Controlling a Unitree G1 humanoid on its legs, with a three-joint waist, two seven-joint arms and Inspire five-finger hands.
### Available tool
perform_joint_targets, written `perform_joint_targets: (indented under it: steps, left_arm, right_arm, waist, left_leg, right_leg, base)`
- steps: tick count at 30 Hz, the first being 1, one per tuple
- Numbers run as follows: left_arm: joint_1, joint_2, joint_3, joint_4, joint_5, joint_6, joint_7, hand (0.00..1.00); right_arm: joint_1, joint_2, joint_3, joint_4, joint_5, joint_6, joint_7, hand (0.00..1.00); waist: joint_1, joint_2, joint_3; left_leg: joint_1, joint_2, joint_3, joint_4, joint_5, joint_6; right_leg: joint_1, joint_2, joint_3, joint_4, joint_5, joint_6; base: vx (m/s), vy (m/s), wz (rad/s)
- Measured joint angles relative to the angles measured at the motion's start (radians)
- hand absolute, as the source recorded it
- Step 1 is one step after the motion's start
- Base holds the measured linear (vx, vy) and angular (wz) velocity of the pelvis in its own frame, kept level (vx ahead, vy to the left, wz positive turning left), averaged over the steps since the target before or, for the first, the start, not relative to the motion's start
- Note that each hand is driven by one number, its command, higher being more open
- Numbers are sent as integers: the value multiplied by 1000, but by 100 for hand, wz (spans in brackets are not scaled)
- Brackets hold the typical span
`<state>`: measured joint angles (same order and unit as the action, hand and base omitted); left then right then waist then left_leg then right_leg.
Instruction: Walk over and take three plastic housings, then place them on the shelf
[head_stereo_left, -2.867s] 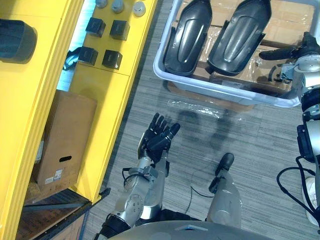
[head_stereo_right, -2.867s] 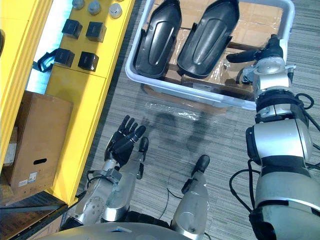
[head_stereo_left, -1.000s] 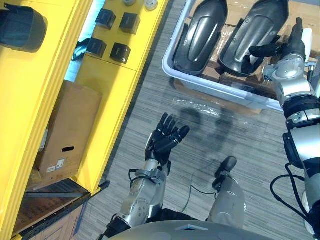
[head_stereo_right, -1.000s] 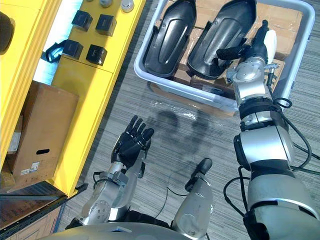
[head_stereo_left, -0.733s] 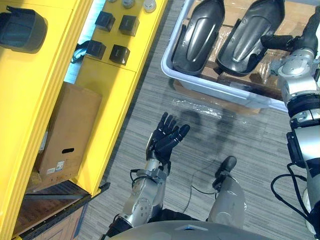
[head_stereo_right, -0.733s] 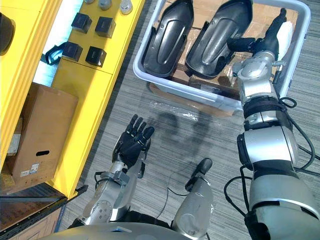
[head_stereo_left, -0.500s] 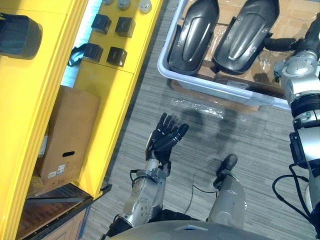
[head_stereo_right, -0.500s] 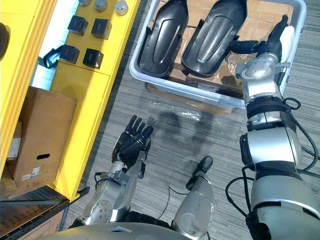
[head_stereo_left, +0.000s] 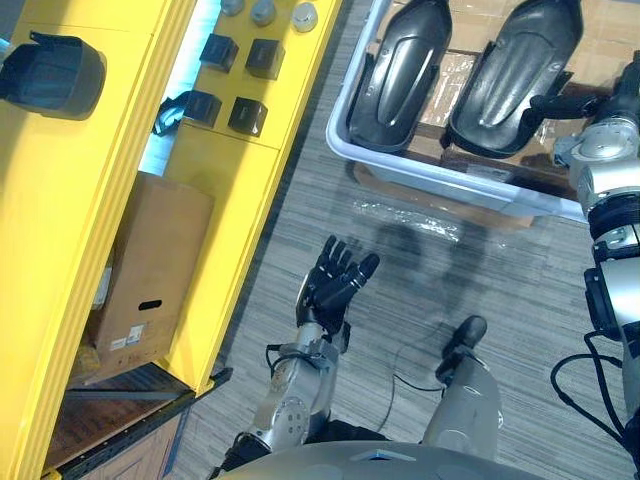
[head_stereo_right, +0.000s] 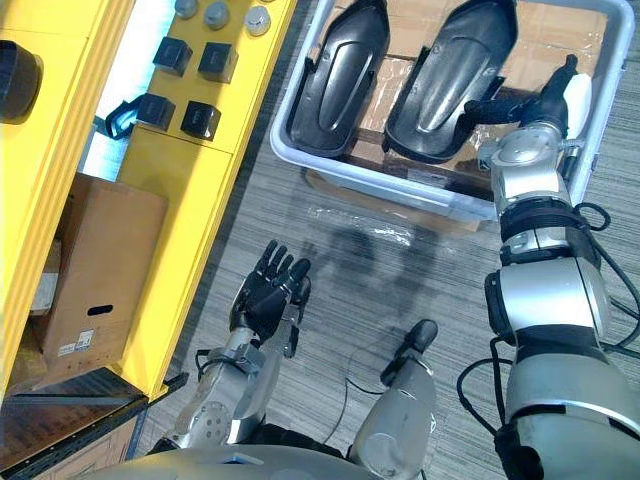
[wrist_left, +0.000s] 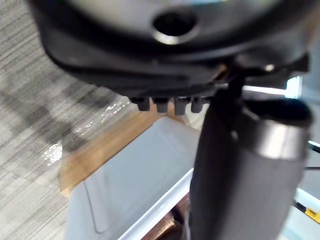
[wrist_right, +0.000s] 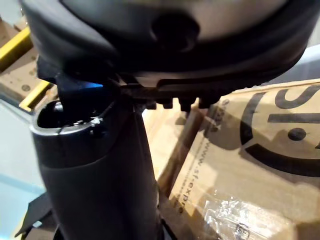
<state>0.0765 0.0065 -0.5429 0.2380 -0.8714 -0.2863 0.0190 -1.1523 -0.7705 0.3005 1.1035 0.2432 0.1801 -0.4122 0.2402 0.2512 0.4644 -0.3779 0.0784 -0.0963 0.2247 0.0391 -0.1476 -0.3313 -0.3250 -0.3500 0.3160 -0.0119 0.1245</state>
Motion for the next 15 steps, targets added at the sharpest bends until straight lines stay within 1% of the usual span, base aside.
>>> perform_joint_targets:
  steps: [5,6,9,10,13,14,15]
  left_arm:
    - [0,1,1,-3,0,1,0,100]
    - [0,1,1,-3,0,1,0,100]
    - [0,0,0,-4,0,2,1,100]
    - [0,1,1,-4,0,2,2,100]
    - [0,1,2,-5,0,3,2,100]
    - [0,1,2,-6,0,3,2,100]
    - [0,2,3,-6,0,3,2,100]
  right_arm:
    - [1,0,-4,0,0,1,-1,100]
    - [1,0,-4,0,0,1,1,0]
    - [1,0,-4,-1,-1,6,7,0]
    - [1,-5,-4,-2,-5,16,8,0]
    - [-3,-41,3,-11,-42,65,41,0]
    - [-4,-58,7,-15,-75,93,64,0]
    - [-5,-64,13,-17,-83,103,73,0]
  waist:
    - [-2,2,-1]
    - [-2,2,-1]
    - [-3,2,-1]
    - [-4,2,-1]
    - [-4,2,-1]
    - [-4,2,-1]
    - [-4,2,-1]
  left_leg:
    - [0,-1,-1,3,-2,-1]
    - [0,-1,-1,4,-2,-1]
    - [0,0,-1,7,-5,-2]
    - [0,0,1,12,-8,0]
    - [0,0,4,18,-13,1]
    - [0,1,4,18,-13,1]
    - [0,2,4,18,-13,0]
  right_leg:
    - [-3,-3,0,12,-6,-2]
    - [-3,-3,0,13,-6,-2]
    - [-3,-2,0,13,-7,-2]
    - [-2,-2,2,13,-7,-2]
    - [0,-2,3,12,-7,-2]
    - [-1,-1,3,12,-7,-2]
    - [-1,0,3,12,-7,-2]
  base:
    - [0,-1,1]
    - [0,0,0]
    - [0,0,0]
    - [-2,5,-4]
    - [-1,3,-1]
    - [0,0,0]
    - [0,0,0]
